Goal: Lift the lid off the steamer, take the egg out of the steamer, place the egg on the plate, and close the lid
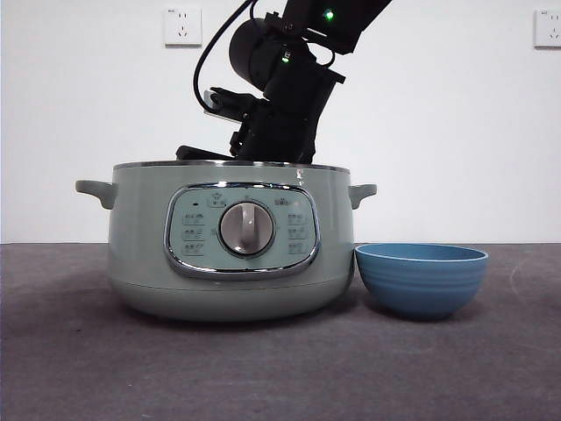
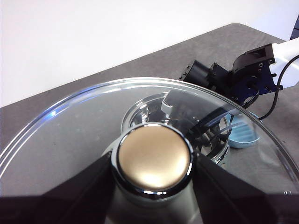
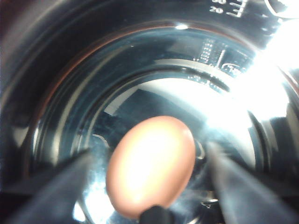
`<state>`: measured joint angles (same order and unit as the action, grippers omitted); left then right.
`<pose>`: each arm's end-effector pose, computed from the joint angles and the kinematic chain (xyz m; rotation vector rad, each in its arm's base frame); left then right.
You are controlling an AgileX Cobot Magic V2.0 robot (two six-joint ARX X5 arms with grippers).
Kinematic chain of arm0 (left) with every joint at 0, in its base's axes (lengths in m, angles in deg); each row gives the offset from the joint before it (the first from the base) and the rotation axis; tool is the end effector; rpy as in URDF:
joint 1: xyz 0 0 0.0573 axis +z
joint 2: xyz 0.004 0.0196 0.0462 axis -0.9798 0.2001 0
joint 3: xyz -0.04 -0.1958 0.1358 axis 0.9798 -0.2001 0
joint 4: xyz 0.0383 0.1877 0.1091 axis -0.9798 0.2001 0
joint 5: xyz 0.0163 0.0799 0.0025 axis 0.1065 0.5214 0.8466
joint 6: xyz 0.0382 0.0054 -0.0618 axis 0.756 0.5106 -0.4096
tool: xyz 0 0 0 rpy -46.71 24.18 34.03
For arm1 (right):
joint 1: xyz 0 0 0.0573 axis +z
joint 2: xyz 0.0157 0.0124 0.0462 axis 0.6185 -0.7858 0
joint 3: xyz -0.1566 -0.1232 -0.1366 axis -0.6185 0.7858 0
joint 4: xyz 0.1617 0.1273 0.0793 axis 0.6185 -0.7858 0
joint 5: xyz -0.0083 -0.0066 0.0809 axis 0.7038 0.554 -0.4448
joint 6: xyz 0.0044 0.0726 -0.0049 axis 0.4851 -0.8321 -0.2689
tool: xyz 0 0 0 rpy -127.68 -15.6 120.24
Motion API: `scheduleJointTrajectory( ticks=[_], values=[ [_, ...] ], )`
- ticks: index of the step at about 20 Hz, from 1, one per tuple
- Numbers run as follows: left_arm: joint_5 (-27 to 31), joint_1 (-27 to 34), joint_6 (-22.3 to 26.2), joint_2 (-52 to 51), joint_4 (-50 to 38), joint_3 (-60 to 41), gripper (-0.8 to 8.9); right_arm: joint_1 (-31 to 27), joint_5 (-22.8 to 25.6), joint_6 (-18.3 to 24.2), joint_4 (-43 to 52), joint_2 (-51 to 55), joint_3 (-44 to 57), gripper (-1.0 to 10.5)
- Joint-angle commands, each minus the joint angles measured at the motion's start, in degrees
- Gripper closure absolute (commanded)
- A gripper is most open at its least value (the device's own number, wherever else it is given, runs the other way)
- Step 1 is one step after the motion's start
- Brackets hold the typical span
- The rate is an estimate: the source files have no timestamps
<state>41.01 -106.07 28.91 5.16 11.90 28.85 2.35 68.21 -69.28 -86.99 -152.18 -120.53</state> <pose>0.0730 -0.0366 0.3903 0.1587 0.3311 -0.4663 0.3168 0.2768 0.1747 -0.2430 0.9589 0.6858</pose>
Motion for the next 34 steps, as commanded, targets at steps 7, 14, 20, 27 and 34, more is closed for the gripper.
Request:
scheduleJointTrajectory(
  ticks=[7,14,20,27,34],
  values=[
    [-0.1,-0.2,0.6,-0.6,-2.1,0.9,8.22,0.2,-0.2,-0.6,0.6,-0.5,0.0,9.6],
    [-0.1,-0.2,0.5,-0.5,-2.6,0.9,8.22,0.2,0.6,0.2,-1.3,13.6,0.0,9.6],
    [-0.2,-0.2,0.5,-0.5,-2.7,0.9,8.22,-4.1,10.8,4.6,-18.3,32.0,0.0,9.6],
    [-0.3,-0.2,0.5,-0.5,-2.6,0.9,8.22,-15.0,3.1,6.1,-25.3,33.7,4.7,9.6],
    [-0.3,-0.2,0.5,-0.5,-2.6,0.9,8.22,-18.2,0.3,6.7,-11.9,33.6,22.4,9.6]
  ],
)
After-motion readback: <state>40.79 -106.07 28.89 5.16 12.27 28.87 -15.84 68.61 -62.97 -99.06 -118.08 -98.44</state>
